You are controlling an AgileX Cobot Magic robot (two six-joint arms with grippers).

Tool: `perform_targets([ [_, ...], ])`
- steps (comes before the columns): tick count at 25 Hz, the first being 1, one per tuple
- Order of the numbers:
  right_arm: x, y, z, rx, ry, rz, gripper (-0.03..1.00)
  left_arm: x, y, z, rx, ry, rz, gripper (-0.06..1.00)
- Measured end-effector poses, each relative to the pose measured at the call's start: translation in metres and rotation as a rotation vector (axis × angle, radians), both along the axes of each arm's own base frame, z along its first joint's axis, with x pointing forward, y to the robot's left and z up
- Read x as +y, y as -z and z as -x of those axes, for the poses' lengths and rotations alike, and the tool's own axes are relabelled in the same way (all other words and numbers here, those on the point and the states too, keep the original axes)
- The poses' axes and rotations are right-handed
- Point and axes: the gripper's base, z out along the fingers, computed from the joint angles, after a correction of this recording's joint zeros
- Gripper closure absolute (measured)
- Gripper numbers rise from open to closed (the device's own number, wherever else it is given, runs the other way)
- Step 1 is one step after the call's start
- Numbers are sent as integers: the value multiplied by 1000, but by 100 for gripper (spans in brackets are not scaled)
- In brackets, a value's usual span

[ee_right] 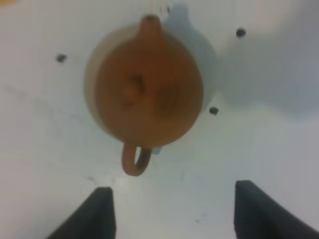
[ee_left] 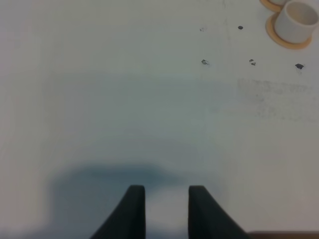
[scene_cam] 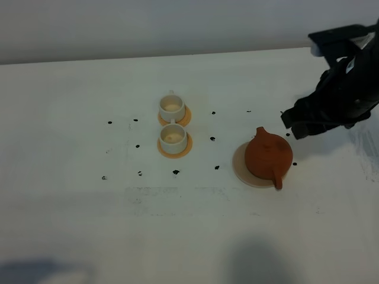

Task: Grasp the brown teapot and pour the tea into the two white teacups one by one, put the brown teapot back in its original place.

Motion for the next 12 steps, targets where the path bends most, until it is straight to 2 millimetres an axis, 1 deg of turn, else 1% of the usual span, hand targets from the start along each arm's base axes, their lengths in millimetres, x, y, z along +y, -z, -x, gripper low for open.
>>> perform_targets([
  [3,-1,-9,5,-26,-2,-8,46,0,0,0,0,0,0,74],
  [5,2,-10,7,-26,-10,-5,46,0,0,0,0,0,0,74],
  [10,17,-10,12,-28,-53,-6,46,0,0,0,0,0,0,74],
  [12,19,-10,13,-31,-61,2,46,0,0,0,0,0,0,74],
])
